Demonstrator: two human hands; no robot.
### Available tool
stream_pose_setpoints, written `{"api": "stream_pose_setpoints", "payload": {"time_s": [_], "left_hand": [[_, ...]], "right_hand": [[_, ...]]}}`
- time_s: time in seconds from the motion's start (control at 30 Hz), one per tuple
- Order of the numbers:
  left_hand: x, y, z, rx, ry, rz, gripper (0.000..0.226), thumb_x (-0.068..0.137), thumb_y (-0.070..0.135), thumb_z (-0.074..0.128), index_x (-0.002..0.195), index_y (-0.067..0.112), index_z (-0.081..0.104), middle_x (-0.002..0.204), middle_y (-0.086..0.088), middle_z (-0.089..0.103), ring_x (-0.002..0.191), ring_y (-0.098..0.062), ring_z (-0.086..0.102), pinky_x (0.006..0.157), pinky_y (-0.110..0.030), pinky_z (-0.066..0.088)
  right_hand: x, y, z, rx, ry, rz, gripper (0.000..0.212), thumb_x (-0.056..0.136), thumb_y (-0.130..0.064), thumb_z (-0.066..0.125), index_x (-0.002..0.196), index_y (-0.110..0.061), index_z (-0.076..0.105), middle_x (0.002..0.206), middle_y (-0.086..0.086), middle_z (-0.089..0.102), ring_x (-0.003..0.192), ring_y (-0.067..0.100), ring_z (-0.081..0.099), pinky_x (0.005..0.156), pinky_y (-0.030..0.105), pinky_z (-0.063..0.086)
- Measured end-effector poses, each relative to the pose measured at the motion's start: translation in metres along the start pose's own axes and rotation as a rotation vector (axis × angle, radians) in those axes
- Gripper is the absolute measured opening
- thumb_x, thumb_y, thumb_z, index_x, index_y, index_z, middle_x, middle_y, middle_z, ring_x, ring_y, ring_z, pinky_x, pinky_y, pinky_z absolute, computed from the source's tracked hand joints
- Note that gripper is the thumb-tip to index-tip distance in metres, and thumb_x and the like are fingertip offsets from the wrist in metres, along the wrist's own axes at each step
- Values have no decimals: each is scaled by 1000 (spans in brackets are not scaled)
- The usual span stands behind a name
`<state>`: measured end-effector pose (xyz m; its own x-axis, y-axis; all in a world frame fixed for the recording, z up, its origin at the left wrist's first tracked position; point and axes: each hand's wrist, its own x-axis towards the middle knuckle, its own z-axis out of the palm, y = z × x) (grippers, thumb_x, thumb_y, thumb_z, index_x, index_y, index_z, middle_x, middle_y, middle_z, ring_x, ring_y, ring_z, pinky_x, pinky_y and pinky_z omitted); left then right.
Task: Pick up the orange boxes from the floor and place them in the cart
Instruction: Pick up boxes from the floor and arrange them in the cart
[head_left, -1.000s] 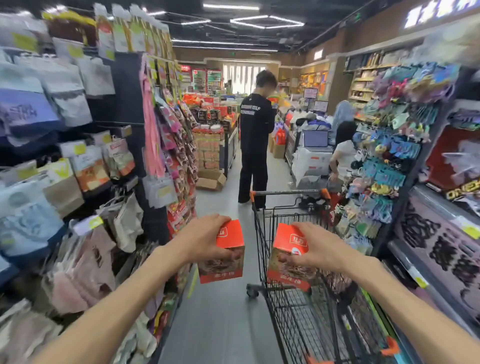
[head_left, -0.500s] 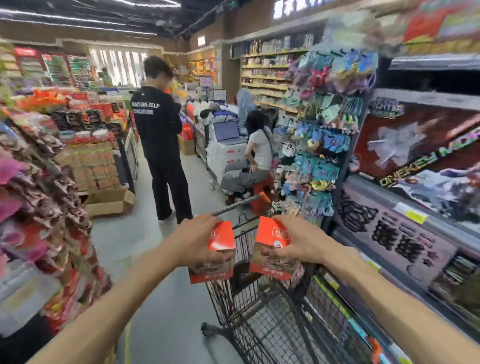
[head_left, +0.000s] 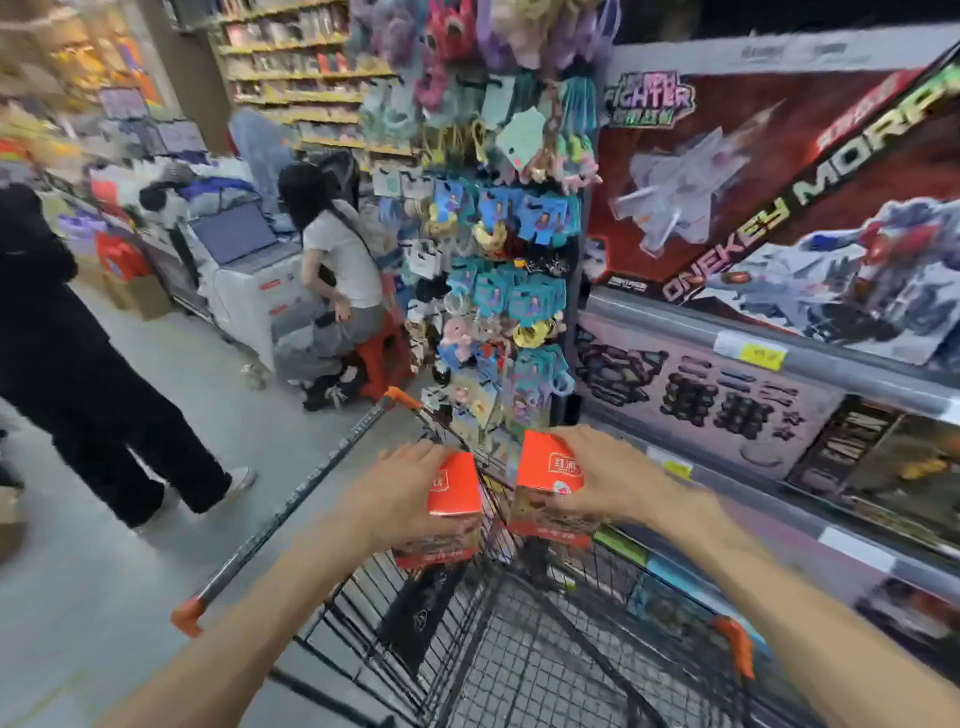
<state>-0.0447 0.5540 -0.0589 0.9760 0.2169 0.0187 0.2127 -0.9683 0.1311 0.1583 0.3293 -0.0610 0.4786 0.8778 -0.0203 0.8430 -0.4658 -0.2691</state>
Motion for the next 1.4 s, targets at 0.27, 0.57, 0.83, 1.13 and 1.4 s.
{"api": "stream_pose_setpoints", "payload": {"time_s": [0.27, 0.57, 0.83, 1.13, 1.4], "left_hand": [[97, -15, 105, -66, -122, 185, 106, 65, 82, 68, 148, 27, 29, 144, 4, 45, 132, -23, 43, 111, -46, 31], [155, -28, 286, -65, -232, 338, 98, 65, 90, 57, 134, 22, 46, 130, 0, 56, 116, -26, 53, 102, -48, 42], [175, -46, 435, 15, -341, 345, 100, 57, 74, 79, 136, 21, 47, 129, 0, 62, 117, -27, 56, 103, -47, 44], [195, -66, 519, -71, -382, 255, 102, 69, 52, 85, 149, 19, 30, 145, -1, 46, 135, -24, 40, 122, -47, 20], [198, -73, 539, -64, -400, 255, 106, 74, 58, 77, 154, 17, 21, 151, -3, 39, 142, -24, 33, 125, -46, 7]], "right_hand": [[-4, 58, 81, 3, -90, 335, 102, 67, -77, 67, 148, -27, 32, 142, 2, 47, 124, 25, 50, 95, 41, 45], [-27, 96, 200, 71, -257, 639, 106, 72, -79, 58, 155, -27, 17, 151, 1, 36, 137, 24, 38, 112, 44, 33], [-28, 124, 300, 59, -355, 605, 95, 83, -75, 52, 155, -26, 13, 154, -2, 30, 143, 22, 28, 120, 41, 18], [-25, 144, 401, 61, -301, 580, 95, 81, -65, 64, 153, -26, 16, 149, -6, 37, 134, 18, 36, 120, 40, 19], [-2, 148, 429, 64, -289, 524, 93, 82, -55, 70, 153, -25, 19, 146, -5, 37, 132, 18, 35, 119, 38, 22]]}}
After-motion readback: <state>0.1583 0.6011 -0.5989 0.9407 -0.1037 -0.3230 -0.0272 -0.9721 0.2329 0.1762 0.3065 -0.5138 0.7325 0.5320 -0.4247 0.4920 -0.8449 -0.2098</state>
